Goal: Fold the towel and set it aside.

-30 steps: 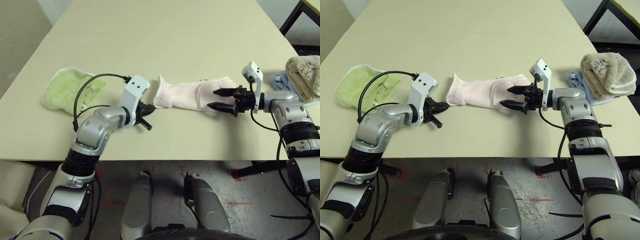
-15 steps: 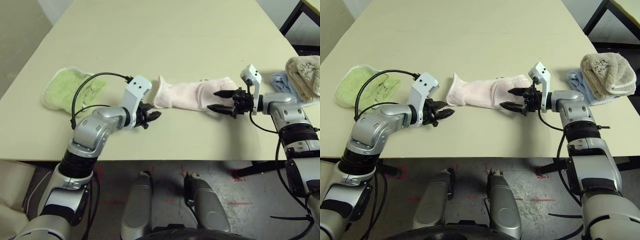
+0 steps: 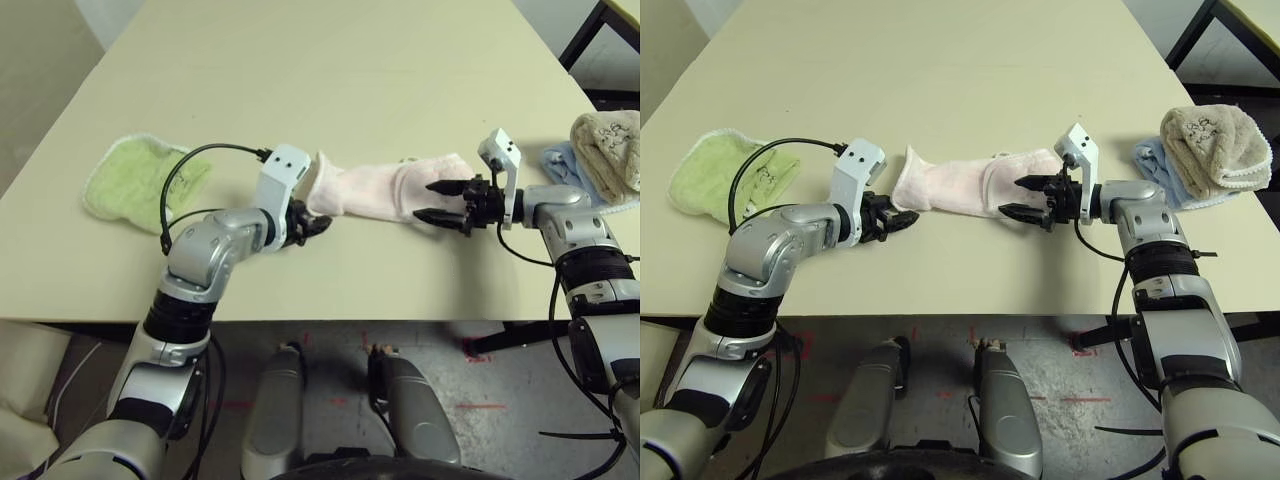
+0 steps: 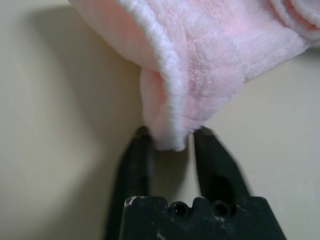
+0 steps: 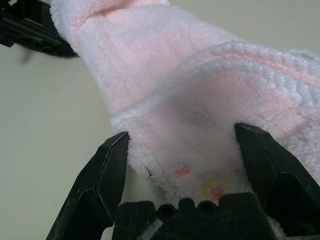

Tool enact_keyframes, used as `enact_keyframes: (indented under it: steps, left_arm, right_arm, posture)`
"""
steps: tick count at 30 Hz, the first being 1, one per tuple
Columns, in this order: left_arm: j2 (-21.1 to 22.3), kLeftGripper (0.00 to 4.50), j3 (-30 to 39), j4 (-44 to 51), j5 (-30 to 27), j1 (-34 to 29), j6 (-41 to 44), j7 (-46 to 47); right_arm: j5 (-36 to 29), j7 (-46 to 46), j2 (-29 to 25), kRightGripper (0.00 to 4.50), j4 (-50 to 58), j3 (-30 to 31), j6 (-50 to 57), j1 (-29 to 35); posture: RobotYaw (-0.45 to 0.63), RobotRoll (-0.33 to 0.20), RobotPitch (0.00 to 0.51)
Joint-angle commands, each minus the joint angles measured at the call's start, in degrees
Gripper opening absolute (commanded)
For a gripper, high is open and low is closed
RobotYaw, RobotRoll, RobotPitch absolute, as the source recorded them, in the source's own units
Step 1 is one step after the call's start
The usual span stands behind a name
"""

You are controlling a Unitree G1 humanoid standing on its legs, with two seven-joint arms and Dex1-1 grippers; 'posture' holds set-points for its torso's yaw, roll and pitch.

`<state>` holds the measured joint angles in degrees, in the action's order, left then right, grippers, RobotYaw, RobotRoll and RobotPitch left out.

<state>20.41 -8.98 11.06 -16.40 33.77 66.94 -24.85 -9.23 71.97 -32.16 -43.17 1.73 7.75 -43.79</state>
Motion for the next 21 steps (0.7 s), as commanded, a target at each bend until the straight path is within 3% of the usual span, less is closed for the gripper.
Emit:
enact_keyframes:
  steps: [1,2,8,14,21]
  left_arm:
    - [0.75,0.23,0.34,0.05,-0.39,0.04,1.04,-0.20]
    - [1.15,0.03,0.38,0.01,-0.34,0.00,0.90,-0.30]
    - [6.12,0.03,-1.65,0.74,0.37,-0.57,-3.22,-3.57]
    - [20.24,0.03,-12.59,1.78,10.12,-1.75,-22.84,-12.93]
    - [23.94,0.03,-14.00,-0.29,16.61,-1.66,-38.59,-18.06]
  right_arm:
    - [0.89,0.01,0.00,4.50,-0.72,0.79,-0.50,0.66]
    - [0.91,-0.03,0.03,4.50,-0.74,0.80,-0.55,0.68]
    - [1.08,-0.35,0.29,4.50,-1.11,0.81,-0.81,0.58]
    - [1.58,-0.39,0.20,4.50,-1.92,0.81,-1.38,0.49]
    - [1.96,-0.56,0.27,4.50,-3.12,0.97,-2.29,0.26]
  posture:
    - [0.12,0.000,0.181]
    - [0.12,0.000,0.181]
    - [0.12,0.000,0.181]
    - [0.13,0.000,0.183]
    - [0.14,0.000,0.180]
